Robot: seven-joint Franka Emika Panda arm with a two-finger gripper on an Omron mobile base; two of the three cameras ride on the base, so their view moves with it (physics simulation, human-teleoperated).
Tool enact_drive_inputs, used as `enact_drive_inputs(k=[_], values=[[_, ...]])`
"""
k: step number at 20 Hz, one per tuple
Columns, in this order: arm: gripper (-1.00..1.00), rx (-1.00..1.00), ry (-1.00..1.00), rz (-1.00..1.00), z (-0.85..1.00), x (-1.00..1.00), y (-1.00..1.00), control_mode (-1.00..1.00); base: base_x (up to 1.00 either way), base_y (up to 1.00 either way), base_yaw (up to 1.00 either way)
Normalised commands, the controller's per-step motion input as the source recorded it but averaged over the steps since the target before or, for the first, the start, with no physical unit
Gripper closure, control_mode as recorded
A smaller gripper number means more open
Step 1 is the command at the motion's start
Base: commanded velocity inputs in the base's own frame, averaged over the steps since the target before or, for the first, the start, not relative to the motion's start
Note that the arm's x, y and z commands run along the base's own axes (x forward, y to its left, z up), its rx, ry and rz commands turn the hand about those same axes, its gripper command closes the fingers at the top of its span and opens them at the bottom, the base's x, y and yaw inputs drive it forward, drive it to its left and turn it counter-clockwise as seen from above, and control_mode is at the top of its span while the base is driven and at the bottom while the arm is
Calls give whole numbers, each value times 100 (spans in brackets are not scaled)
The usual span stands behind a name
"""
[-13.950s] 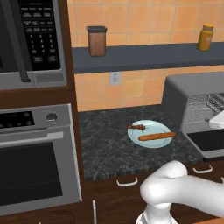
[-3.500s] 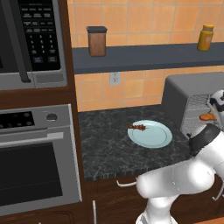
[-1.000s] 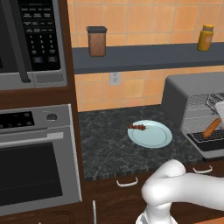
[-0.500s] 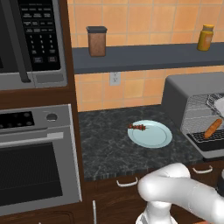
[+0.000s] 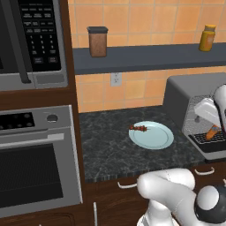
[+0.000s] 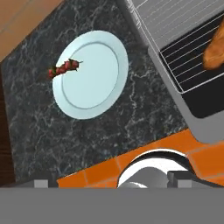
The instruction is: Pick up the kebab skewer and baguette bread, and place them inside the toaster oven. Close the toaster oven door and start by setting the timer.
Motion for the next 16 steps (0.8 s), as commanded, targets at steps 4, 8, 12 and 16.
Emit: enact_drive_inputs(k=[4, 8, 12, 16], values=[[-100, -13, 12, 24, 2, 2, 100, -100, 0, 0, 0], [-100, -14, 9, 28, 0, 19, 100, -100, 0, 0, 0], [-100, -27, 4, 40, -4, 27, 94, -100, 0, 0, 0], [-100, -32, 4, 32, -25, 80, 40, -100, 0, 0, 0]])
